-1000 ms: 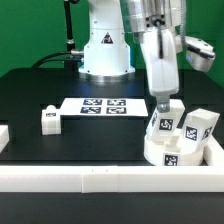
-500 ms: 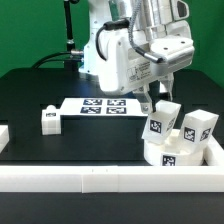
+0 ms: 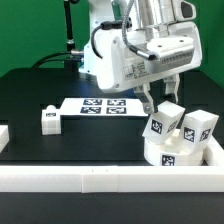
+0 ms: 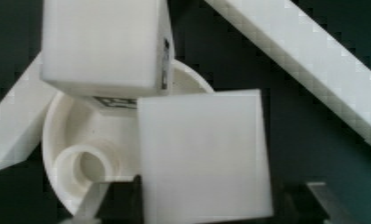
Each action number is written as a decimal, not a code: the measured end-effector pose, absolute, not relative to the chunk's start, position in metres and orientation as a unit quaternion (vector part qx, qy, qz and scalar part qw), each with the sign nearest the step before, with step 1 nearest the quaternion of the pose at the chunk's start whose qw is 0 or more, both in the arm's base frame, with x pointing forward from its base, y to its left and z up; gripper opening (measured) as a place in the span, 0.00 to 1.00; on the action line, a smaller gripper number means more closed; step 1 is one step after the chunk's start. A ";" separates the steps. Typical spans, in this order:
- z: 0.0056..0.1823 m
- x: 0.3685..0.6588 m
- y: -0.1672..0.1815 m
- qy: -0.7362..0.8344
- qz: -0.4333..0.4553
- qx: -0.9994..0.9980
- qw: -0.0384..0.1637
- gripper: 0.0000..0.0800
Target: Assemble stool
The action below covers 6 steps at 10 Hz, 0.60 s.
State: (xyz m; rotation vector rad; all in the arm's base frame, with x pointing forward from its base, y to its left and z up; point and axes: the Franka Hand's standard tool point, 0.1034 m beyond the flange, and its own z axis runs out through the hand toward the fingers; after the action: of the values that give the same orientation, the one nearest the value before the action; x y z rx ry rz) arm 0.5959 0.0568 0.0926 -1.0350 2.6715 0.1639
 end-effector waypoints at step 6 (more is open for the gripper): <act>0.111 0.598 0.056 0.803 0.027 -0.576 0.154 0.81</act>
Offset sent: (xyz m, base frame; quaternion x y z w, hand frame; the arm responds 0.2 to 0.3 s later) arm -0.0097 0.0049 0.0360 -0.0154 -0.0280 -0.0968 0.9948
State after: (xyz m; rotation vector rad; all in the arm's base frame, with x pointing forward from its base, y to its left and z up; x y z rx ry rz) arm 0.5980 0.0557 0.1109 -1.6507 2.3011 0.0766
